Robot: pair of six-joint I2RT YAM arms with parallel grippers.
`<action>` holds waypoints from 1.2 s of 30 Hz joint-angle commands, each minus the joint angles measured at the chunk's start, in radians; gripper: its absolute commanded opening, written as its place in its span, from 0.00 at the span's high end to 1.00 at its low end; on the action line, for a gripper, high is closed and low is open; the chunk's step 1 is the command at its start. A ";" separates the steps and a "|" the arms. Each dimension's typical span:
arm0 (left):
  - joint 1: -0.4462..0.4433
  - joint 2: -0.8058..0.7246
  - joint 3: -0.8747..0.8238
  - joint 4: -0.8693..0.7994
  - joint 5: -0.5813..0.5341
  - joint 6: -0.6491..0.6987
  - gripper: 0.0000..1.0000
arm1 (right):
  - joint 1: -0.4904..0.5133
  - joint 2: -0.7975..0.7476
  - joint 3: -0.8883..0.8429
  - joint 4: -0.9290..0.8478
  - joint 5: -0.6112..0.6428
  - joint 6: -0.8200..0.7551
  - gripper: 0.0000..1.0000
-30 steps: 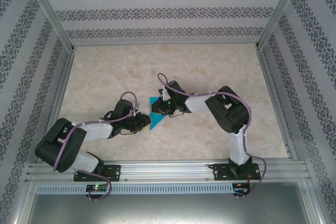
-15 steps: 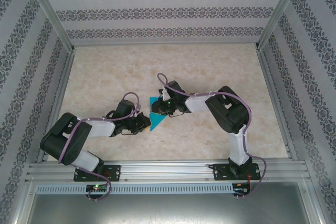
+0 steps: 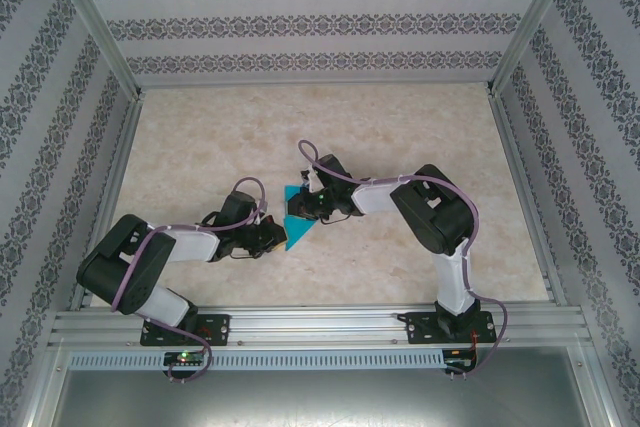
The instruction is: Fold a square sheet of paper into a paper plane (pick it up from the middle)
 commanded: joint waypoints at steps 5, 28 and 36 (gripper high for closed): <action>-0.004 -0.037 -0.020 -0.118 0.016 0.019 0.85 | 0.003 0.035 -0.038 -0.062 0.056 -0.009 0.84; -0.008 -0.032 0.044 -0.363 0.019 0.106 0.91 | 0.006 0.030 -0.043 -0.075 0.071 -0.008 0.85; -0.008 -0.280 0.069 -0.422 -0.085 0.102 0.81 | 0.006 0.037 -0.042 -0.075 0.067 -0.008 0.85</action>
